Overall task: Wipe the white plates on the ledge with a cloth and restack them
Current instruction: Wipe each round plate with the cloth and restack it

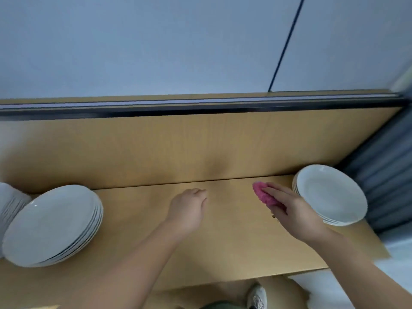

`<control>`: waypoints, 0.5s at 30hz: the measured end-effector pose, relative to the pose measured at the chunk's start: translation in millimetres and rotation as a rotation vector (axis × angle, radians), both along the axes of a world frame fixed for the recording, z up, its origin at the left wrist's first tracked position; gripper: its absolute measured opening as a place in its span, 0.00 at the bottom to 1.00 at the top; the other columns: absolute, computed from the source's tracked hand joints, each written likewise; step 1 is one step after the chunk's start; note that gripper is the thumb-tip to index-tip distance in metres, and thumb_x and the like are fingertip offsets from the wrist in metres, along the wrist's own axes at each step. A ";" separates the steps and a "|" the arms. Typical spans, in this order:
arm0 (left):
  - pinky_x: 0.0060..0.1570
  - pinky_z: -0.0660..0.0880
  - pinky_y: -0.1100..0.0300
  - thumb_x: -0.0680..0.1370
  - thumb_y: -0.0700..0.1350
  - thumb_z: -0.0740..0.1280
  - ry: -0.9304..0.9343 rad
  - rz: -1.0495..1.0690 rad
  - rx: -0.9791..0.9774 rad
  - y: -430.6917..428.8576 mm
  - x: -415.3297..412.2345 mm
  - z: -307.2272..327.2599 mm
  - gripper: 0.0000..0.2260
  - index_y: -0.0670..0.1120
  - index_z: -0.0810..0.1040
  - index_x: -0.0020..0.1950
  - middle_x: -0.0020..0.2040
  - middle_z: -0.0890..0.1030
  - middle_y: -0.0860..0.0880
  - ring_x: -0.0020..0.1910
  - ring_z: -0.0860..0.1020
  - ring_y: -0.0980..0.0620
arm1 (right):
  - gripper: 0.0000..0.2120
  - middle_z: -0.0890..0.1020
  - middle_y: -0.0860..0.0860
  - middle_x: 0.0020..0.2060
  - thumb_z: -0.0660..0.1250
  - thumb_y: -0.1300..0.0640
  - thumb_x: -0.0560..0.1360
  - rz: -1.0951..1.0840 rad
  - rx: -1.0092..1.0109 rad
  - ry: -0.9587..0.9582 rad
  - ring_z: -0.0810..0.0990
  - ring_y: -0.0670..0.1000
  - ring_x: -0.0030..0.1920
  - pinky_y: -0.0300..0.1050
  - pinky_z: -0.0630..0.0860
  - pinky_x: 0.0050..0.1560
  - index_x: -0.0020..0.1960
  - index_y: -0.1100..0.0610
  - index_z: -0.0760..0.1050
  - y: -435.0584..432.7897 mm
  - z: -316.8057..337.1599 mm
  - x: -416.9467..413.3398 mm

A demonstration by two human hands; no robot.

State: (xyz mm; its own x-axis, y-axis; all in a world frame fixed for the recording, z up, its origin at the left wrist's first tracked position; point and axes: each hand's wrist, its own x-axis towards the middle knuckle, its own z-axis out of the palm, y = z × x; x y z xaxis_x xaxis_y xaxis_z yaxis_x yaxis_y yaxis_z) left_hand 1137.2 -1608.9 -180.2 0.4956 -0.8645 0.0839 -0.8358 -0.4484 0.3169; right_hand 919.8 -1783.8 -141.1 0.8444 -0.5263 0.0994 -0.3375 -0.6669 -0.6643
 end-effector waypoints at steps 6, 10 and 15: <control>0.37 0.66 0.56 0.81 0.49 0.56 0.045 -0.177 0.013 -122.6 -77.5 -9.1 0.09 0.48 0.74 0.47 0.45 0.78 0.51 0.46 0.77 0.48 | 0.22 0.69 0.22 0.61 0.63 0.66 0.79 -0.147 0.053 -0.025 0.72 0.33 0.62 0.31 0.73 0.57 0.68 0.46 0.72 -67.4 6.1 -78.8; 0.35 0.65 0.57 0.82 0.50 0.56 0.086 -0.226 0.035 -191.4 -123.6 -14.0 0.10 0.47 0.73 0.47 0.44 0.78 0.51 0.43 0.77 0.48 | 0.22 0.67 0.19 0.60 0.61 0.62 0.81 -0.201 0.110 -0.001 0.73 0.34 0.62 0.37 0.75 0.60 0.67 0.38 0.68 -115.6 7.6 -118.3; 0.38 0.64 0.58 0.83 0.51 0.54 0.148 -0.161 0.109 -248.4 -154.4 -22.6 0.12 0.48 0.73 0.59 0.51 0.79 0.48 0.48 0.78 0.46 | 0.19 0.67 0.23 0.60 0.63 0.65 0.80 -0.210 0.100 0.007 0.69 0.28 0.61 0.44 0.76 0.60 0.69 0.54 0.73 -162.1 -3.6 -139.9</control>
